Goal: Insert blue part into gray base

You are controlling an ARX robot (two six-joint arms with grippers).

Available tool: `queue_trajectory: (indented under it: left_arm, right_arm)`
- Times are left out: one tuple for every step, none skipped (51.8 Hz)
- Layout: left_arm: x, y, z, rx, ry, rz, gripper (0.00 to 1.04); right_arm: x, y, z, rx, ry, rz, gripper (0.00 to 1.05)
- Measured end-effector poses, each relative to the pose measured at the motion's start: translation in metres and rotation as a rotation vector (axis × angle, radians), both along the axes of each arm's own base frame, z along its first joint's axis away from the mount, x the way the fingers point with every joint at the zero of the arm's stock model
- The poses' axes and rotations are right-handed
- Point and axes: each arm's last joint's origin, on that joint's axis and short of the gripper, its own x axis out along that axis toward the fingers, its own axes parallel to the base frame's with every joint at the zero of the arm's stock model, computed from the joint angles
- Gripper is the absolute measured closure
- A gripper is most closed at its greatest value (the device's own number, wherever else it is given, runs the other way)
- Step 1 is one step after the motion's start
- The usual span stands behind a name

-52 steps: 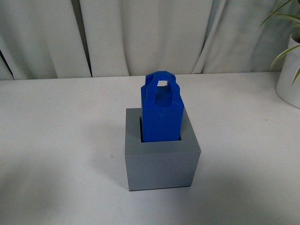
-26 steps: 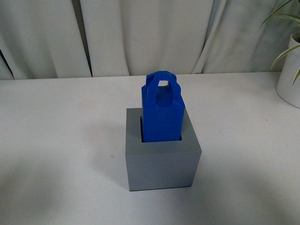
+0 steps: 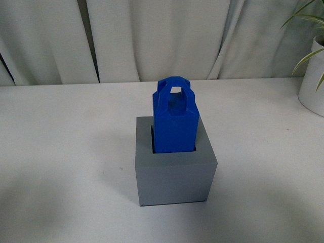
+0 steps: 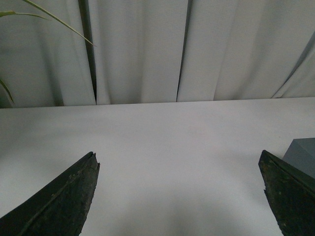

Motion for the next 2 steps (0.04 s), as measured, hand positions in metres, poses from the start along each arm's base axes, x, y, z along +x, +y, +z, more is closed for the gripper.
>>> queue_trajectory:
  left_arm:
    - [0.0,0.0,0.0,0.0,0.0,0.0,0.06]
    - [0.0,0.0,0.0,0.0,0.0,0.0,0.06]
  right_arm:
    - [0.0,0.0,0.0,0.0,0.0,0.0,0.07]
    - [0.0,0.0,0.0,0.0,0.0,0.0,0.07]
